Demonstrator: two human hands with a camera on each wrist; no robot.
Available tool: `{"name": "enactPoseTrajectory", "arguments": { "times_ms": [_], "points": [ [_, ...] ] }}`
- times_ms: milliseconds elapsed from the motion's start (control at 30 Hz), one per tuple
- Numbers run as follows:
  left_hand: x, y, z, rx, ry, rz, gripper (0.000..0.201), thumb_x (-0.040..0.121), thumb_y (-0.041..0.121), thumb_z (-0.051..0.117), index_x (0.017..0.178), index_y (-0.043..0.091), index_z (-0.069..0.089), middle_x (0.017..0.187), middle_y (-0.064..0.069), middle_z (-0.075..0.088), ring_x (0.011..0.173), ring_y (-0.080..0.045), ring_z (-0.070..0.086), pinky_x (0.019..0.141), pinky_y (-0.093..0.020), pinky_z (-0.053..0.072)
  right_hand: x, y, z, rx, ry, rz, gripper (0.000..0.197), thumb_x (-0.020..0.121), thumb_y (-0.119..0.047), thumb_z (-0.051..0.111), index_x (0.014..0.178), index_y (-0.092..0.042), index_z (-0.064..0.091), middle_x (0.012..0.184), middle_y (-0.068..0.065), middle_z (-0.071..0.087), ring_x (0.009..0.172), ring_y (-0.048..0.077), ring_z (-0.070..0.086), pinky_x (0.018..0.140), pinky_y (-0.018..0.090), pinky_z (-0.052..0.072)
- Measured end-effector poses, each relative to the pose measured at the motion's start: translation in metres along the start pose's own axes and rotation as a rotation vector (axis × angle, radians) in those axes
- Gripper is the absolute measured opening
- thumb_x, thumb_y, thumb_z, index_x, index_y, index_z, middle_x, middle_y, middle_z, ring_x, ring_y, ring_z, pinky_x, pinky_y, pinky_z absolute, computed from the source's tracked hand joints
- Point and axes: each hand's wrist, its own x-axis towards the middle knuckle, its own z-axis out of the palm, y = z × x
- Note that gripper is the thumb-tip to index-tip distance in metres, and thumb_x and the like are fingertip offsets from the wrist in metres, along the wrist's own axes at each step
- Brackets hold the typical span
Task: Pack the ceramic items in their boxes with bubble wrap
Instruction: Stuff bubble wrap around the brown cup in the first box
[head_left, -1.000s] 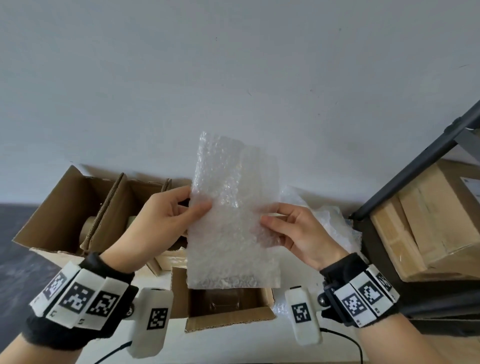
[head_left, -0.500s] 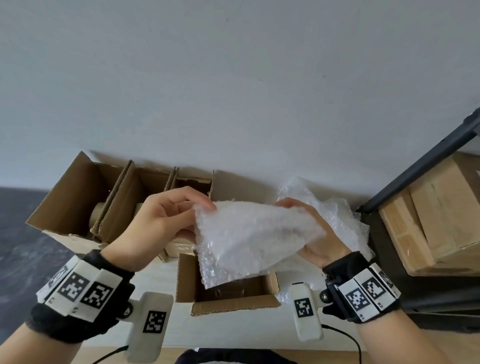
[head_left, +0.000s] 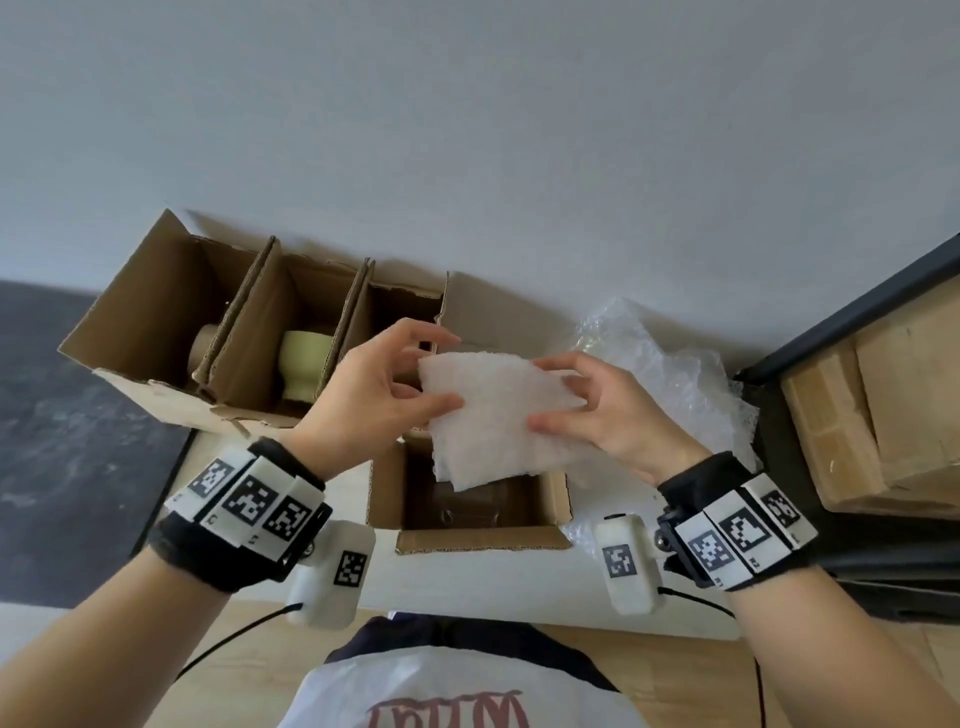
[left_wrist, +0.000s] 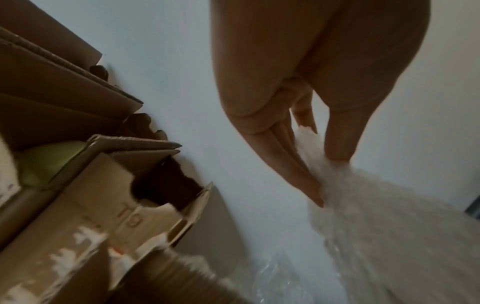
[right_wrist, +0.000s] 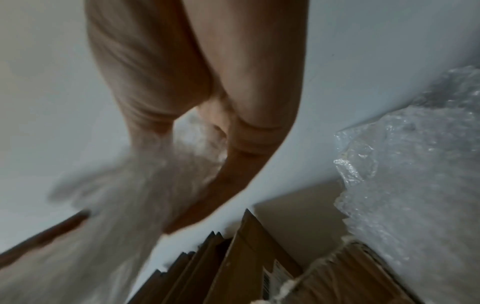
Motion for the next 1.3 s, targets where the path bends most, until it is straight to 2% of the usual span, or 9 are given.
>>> {"name": "enactPoseTrajectory", "arguments": {
  "times_ms": [167,333,433,533,767,900,1033,1133,1300],
  "points": [
    [-0.028,-0.061,-0.004,0.468,-0.164,-0.095,0.063,0.079,0.049,0.062,0.137,0.036,0.039,0.131,0.011,0.054,0.114,-0.003,0.054,0.092,-0.017,0.043,-0.009,0.015,-0.004,-0.128,0.19,-0.023,0.044,0.07,-0.018,0.081,0.103,-0.038,0.061,0.118,-0.011,0.062,0.115,0.011,0.057,0.098,0.036,0.048],
    [-0.061,-0.121,-0.005,0.996,-0.298,-0.091,0.085,0.081,0.074,0.024,0.15,0.024,0.021,0.157,0.009,0.012,0.145,-0.006,0.001,0.117,-0.026,-0.003,-0.017,0.021,0.018,-0.316,0.118,-0.033,0.037,0.071,-0.016,0.081,0.094,-0.038,0.061,0.102,-0.02,0.063,0.098,-0.011,0.056,0.082,0.006,0.044],
    [-0.065,-0.14,-0.003,1.015,-0.31,-0.106,0.095,0.075,0.079,0.012,0.152,0.023,0.005,0.156,0.01,-0.007,0.14,-0.002,-0.017,0.115,-0.029,-0.013,-0.014,0.026,0.048,-0.397,0.086,-0.046,0.03,0.075,-0.012,0.078,0.094,-0.029,0.062,0.092,-0.015,0.062,0.084,-0.002,0.058,0.072,0.006,0.044],
    [-0.067,-0.152,-0.002,0.961,-0.31,-0.092,0.098,0.072,0.081,0.013,0.151,0.025,-0.002,0.157,0.01,-0.01,0.141,-0.002,-0.015,0.116,-0.028,-0.01,-0.01,0.03,0.074,-0.605,0.101,-0.101,0.024,0.079,-0.006,0.072,0.098,-0.018,0.063,0.077,-0.011,0.053,0.066,0.004,0.047,0.062,0.018,0.038],
    [-0.069,-0.165,0.002,0.845,-0.26,-0.043,0.099,0.079,0.069,0.049,0.151,0.021,0.002,0.158,0.008,-0.005,0.143,-0.004,-0.01,0.118,-0.027,-0.005,0.003,0.034,0.116,-1.178,-0.05,-0.221,0.024,0.088,0.001,0.052,0.11,-0.009,0.054,0.11,0.008,0.057,0.071,0.027,0.06,0.058,0.033,0.048],
    [-0.069,-0.167,0.003,0.819,-0.245,-0.032,0.099,0.079,0.068,0.052,0.151,0.021,0.003,0.158,0.009,-0.005,0.144,-0.005,-0.007,0.118,-0.026,-0.005,0.015,0.035,0.132,-1.153,-0.053,-0.213,0.027,0.093,-0.002,0.047,0.12,-0.006,0.047,0.106,0.012,0.06,0.078,0.032,0.062,0.06,0.036,0.045],
    [-0.068,-0.171,0.003,0.824,-0.244,-0.03,0.1,0.079,0.069,0.051,0.151,0.02,0.0,0.158,0.007,-0.007,0.145,-0.007,-0.005,0.117,-0.025,-0.006,0.022,0.035,0.133,-1.071,-0.003,-0.156,0.016,0.091,-0.014,0.057,0.101,-0.01,0.046,0.08,0.007,0.063,0.074,0.031,0.062,0.062,0.036,0.046],
    [-0.068,-0.173,0.004,0.817,-0.249,-0.024,0.101,0.08,0.069,0.05,0.151,0.019,0.0,0.158,0.006,-0.008,0.145,-0.008,-0.004,0.116,-0.023,-0.009,0.021,0.038,0.127,-0.95,-0.183,-0.109,0.022,0.086,-0.025,0.065,0.1,-0.012,0.054,0.083,0.005,0.065,0.075,0.026,0.058,0.065,0.033,0.045],
    [-0.068,-0.177,0.004,0.795,-0.237,-0.004,0.1,0.079,0.07,0.049,0.152,0.019,0.002,0.155,0.008,-0.011,0.145,-0.007,-0.005,0.114,-0.021,-0.01,0.032,0.049,0.134,-1.042,-0.578,-0.06,0.023,0.093,-0.008,0.043,0.108,-0.01,0.061,0.106,0.005,0.059,0.1,0.024,0.05,0.082,0.037,0.043]
  ]
}}
